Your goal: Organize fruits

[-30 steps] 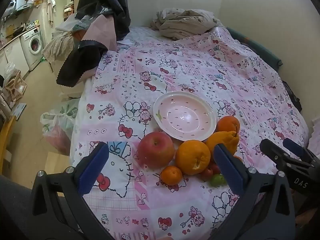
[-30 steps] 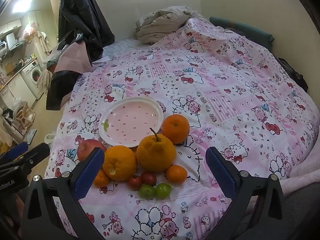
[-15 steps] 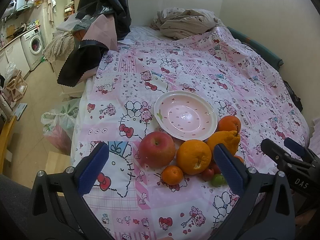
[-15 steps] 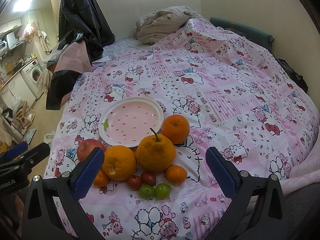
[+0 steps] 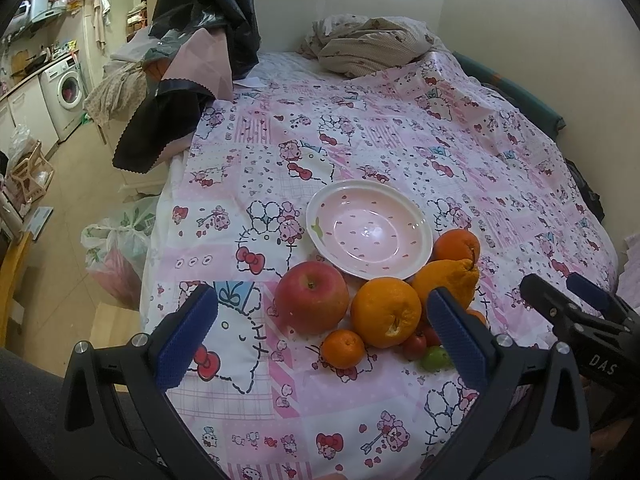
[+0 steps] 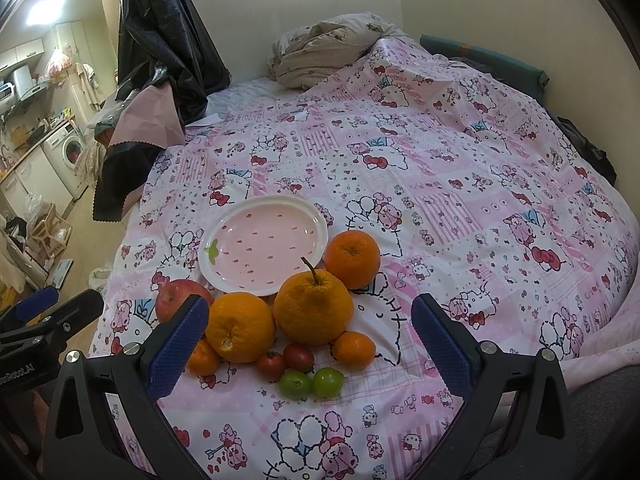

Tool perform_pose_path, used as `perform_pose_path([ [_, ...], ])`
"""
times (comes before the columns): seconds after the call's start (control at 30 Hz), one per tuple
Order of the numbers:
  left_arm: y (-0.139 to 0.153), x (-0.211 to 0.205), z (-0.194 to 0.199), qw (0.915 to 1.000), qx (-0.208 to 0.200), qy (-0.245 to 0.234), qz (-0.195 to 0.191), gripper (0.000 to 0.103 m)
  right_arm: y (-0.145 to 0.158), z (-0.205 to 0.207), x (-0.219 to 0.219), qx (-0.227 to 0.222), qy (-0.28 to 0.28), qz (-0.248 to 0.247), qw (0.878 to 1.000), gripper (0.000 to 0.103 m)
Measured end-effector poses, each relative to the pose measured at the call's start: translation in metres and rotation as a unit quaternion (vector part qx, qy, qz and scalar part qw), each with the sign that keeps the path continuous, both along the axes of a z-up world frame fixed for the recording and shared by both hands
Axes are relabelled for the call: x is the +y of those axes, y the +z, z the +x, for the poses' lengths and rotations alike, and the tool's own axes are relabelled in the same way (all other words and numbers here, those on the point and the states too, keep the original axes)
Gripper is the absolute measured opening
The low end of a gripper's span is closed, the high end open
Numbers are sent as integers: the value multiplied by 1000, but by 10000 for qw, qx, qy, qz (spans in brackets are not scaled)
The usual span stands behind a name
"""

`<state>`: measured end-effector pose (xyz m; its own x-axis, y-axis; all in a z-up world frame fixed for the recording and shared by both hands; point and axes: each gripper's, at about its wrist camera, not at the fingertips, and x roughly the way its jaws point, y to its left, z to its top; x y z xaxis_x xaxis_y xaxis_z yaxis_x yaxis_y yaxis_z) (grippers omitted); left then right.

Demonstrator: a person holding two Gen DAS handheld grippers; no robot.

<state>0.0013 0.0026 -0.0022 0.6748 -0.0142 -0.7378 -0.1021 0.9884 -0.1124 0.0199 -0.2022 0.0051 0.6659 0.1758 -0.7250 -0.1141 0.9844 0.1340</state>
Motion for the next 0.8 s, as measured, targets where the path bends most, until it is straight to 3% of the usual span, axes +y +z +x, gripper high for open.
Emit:
perform_pose_path([
  [0.8,2,-2,-1,10000,-37,-4,11,103,1,1,1,-39,21,53,10000,103],
])
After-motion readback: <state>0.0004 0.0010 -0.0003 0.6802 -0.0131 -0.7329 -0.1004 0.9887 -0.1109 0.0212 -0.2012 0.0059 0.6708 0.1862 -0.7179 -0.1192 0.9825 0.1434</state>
